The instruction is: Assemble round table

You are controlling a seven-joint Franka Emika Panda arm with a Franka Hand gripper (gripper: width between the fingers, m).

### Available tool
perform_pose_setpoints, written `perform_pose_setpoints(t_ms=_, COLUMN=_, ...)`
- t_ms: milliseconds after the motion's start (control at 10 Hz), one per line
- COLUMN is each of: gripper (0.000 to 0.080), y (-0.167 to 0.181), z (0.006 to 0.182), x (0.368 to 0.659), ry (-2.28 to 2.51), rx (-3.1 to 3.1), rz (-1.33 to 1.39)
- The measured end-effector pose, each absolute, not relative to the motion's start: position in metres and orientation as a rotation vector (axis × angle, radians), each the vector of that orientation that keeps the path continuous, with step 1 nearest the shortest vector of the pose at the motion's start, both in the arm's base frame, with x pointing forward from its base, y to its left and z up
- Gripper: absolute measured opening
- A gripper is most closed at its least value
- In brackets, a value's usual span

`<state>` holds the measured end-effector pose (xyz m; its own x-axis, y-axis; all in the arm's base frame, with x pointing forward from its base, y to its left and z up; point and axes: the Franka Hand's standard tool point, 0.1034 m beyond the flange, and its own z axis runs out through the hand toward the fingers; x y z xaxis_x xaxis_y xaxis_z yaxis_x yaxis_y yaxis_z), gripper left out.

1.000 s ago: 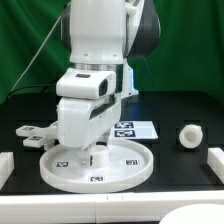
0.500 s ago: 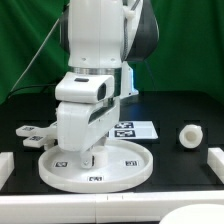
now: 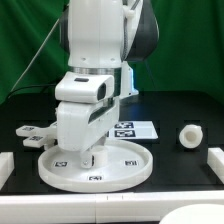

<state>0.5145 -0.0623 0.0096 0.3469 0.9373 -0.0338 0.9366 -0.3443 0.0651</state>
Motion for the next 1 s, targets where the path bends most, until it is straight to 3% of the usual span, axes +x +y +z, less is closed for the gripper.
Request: perform_pose_setpoints(t_ms=1000, gripper=0.0409, y=0.030, z=0.008, x=0.541, ry=1.945, rx=2.417, rz=0.050)
